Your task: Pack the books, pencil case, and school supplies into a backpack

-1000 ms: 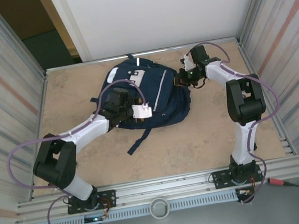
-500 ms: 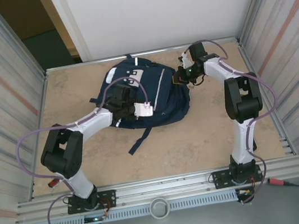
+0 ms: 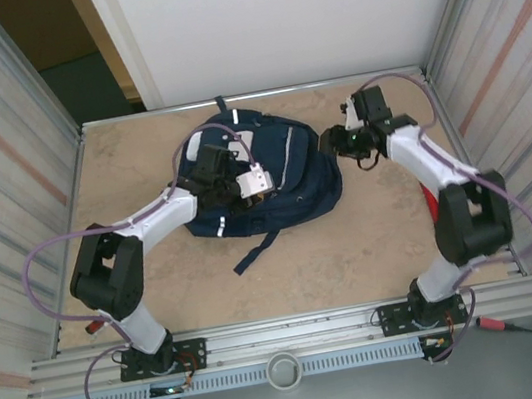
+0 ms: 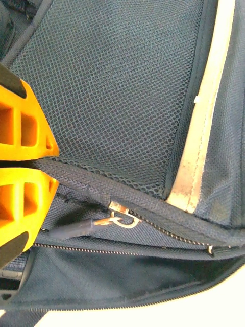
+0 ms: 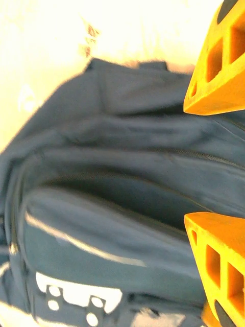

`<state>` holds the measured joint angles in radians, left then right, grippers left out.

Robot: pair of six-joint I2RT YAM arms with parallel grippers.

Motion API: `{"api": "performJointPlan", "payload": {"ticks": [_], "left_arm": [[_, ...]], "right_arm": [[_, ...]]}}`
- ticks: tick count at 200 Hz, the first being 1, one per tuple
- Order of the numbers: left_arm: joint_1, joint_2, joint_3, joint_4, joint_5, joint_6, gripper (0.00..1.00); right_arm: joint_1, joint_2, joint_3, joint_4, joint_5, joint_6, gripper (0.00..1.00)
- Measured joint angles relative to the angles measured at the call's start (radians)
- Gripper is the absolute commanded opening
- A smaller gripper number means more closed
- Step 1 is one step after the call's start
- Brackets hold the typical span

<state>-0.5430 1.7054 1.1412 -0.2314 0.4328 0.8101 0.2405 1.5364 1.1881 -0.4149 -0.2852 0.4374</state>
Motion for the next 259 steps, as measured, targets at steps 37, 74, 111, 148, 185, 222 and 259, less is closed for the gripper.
{"api": "performJointPlan", "payload": {"ticks": [37,74,111,148,185,222,259], "left_arm": [[0.000,0.000,0.034,-0.043,0.092,-0.160,0.00],[0.012,0.000,0.050,-0.116,0.127,-0.239,0.00],[0.026,0.000,0.071,-0.164,0.147,-0.273,0.00],[0.024,0.000,0.101,-0.184,0.150,-0.276,0.00],[-0.014,0.000,0.108,-0.165,0.150,-0.271,0.00],[-0.060,0.014,0.108,-0.138,0.089,-0.219,0.14],[-0.085,0.019,0.108,-0.138,0.070,-0.145,0.38]], "right_arm": [[0.273,-0.201,-0.195,0.174,0.105,-0.004,0.52],[0.463,-0.243,-0.328,0.305,0.337,-0.013,0.53],[0.602,-0.217,-0.386,0.389,0.577,-0.035,0.54],[0.648,-0.221,-0.390,0.378,0.709,-0.018,0.57],[0.422,-0.266,-0.438,0.417,0.419,0.103,0.61],[0.277,-0.229,-0.457,0.448,0.160,0.187,0.54],[0.210,-0.185,-0.452,0.444,0.056,0.226,0.50]]}}
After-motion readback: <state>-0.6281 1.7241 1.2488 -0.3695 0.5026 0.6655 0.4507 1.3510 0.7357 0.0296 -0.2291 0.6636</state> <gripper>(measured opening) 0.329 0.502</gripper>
